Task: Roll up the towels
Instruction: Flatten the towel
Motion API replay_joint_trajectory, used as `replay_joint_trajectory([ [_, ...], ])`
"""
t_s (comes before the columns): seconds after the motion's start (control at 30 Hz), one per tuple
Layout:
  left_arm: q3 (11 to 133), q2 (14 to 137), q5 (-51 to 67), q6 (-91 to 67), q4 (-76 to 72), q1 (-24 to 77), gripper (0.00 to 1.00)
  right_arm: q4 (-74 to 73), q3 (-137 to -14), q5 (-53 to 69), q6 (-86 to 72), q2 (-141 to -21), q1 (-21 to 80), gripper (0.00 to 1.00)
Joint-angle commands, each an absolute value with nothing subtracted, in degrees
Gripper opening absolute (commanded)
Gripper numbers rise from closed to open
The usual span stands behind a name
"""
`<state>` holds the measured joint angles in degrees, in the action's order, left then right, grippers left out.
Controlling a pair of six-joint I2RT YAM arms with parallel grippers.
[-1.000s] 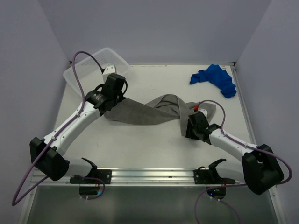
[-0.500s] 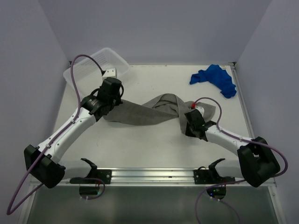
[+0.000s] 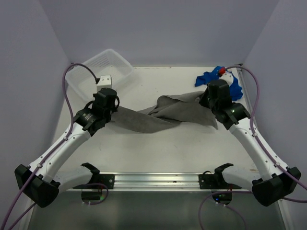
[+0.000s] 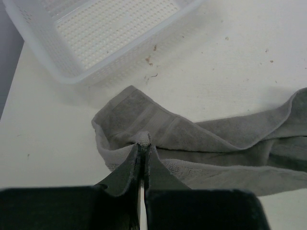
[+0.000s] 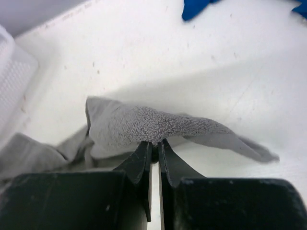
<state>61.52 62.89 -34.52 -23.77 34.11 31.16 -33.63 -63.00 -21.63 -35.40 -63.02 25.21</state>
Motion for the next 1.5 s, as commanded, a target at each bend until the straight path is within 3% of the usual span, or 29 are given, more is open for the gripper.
replay_joint_trajectory([
  [0.0, 59.9, 60.0, -39.4, -21.5, 30.3, 30.9, 0.0, -37.6, -69.0, -23.3, -37.8, -68.0, 18.8, 0.0],
  [0.3, 58.6, 54.4, -44.2, -19.4, 29.8, 30.7, 0.0, -35.7, -81.1, -24.3, -40.3, -84.1, 11.1, 0.0],
  [0.63, 54.3, 42.9, -43.3, -22.3, 28.0, 30.7, 0.0, -37.1, -84.1, -27.6, -40.4, -86.4, 7.4, 0.0],
  [0.83, 46.5, 30.8, -36.7, -18.2, 16.9, 30.7, 0.0, -36.7, -82.5, -28.1, -41.3, -86.7, 5.4, 0.0],
  [1.0, 48.2, 35.2, -33.5, -18.1, 20.8, 30.7, 0.0, -35.3, -83.2, -26.0, -40.8, -89.5, 4.2, 0.0],
  [1.03, 48.5, 37.3, -32.3, -18.2, 21.2, 30.7, 0.0, -34.5, -83.8, -22.9, -40.3, -90.3, 4.0, 0.07],
  [1.1, 48.8, 39.2, -31.4, -19.2, 22.5, 30.7, 0.0, -32.7, -84.8, -19.0, -37.8, -93.4, 3.7, 0.44],
  [1.2, 48.1, 41.3, -29.5, -19.9, 22.5, 30.7, 0.0, -38.3, -90.5, -15.4, -34.8, -99.0, 3.5, 0.73],
  [1.3, 47.1, 42.6, -29.6, -19.9, 22.1, 30.7, 0.0, -40.6, -92.2, -15.6, -32.7, -99.1, 3.3, 0.74],
  [1.47, 46.3, 43.9, -30.3, -20.0, 22.1, 30.6, 0.0, -37.2, -78.8, -16.8, -31.6, -89.8, 1.8, 0.69],
])
